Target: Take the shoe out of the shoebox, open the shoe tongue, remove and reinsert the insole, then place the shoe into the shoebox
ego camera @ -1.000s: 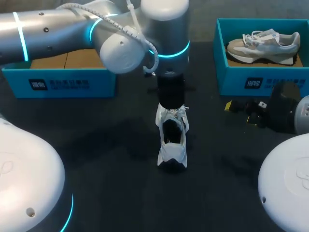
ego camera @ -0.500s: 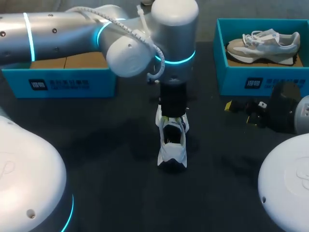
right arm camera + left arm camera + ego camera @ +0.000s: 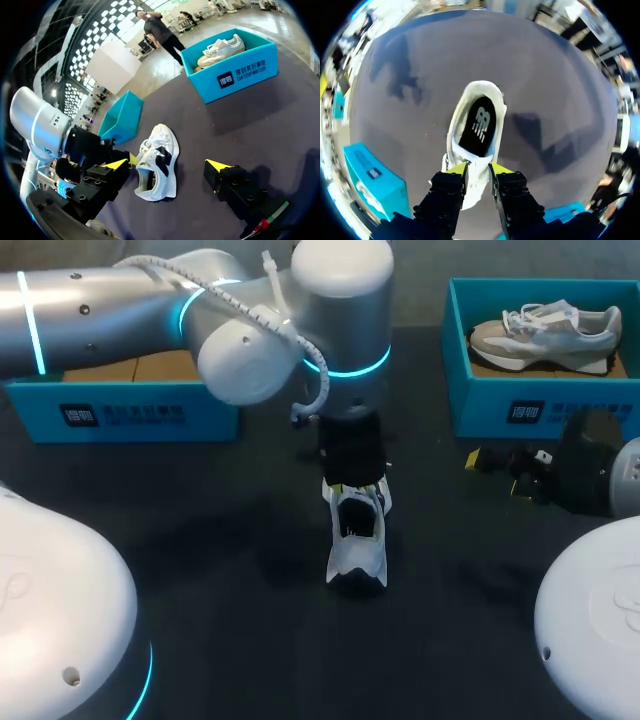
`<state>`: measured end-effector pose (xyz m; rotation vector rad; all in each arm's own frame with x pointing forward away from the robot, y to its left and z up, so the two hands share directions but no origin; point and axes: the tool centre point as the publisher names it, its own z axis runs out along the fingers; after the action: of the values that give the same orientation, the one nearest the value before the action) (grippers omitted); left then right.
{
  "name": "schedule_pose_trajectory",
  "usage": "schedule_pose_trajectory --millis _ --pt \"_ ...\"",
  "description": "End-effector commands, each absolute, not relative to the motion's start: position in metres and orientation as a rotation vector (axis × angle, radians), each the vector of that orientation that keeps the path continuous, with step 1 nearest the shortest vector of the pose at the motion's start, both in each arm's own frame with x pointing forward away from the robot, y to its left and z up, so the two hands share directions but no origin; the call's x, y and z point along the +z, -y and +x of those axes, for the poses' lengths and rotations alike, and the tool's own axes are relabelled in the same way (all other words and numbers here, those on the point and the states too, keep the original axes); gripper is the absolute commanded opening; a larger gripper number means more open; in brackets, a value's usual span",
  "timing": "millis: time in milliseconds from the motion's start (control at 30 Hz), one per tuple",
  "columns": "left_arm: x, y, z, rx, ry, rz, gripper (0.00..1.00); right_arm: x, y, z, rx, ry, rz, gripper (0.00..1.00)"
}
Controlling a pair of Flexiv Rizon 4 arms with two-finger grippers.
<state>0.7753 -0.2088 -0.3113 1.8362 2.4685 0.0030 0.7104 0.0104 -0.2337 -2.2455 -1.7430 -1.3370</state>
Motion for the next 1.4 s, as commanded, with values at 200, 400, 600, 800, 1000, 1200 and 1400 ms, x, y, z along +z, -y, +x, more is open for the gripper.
schedule_pose_trajectory --millis 200,400,600,800,1000,1200,1400 --pt "-0.298 0.199 0.754 0.088 -2.831 1.380 0.31 -0.234 -0.006 0.710 -0.881 1.799 -2.011 1.00" --pt "-0.299 0.196 0.753 0.085 -2.881 1.287 0.37 -0.234 -0.006 0.710 -0.881 1.799 -2.011 1.00" --pt "-0.296 0.196 0.751 0.083 -2.897 1.218 0.42 -0.234 -0.006 0.710 -0.881 1.799 -2.011 1.00" --pt "-0.298 0.193 0.750 0.100 -2.890 1.209 0.70 -0.234 -0.006 0.710 -0.881 1.799 -2.011 1.00" --pt "-0.298 0.193 0.750 0.098 -2.891 1.203 1.00 -0.234 -0.006 0.710 -0.881 1.799 -2.011 1.00" --pt "-0.298 0.193 0.750 0.098 -2.891 1.203 1.00 -0.234 -0.006 0.710 -0.881 1.799 -2.011 1.00" --pt "-0.298 0.193 0.750 0.098 -2.891 1.203 1.00 -0.234 -0.006 0.710 -0.881 1.799 -2.011 1.00"
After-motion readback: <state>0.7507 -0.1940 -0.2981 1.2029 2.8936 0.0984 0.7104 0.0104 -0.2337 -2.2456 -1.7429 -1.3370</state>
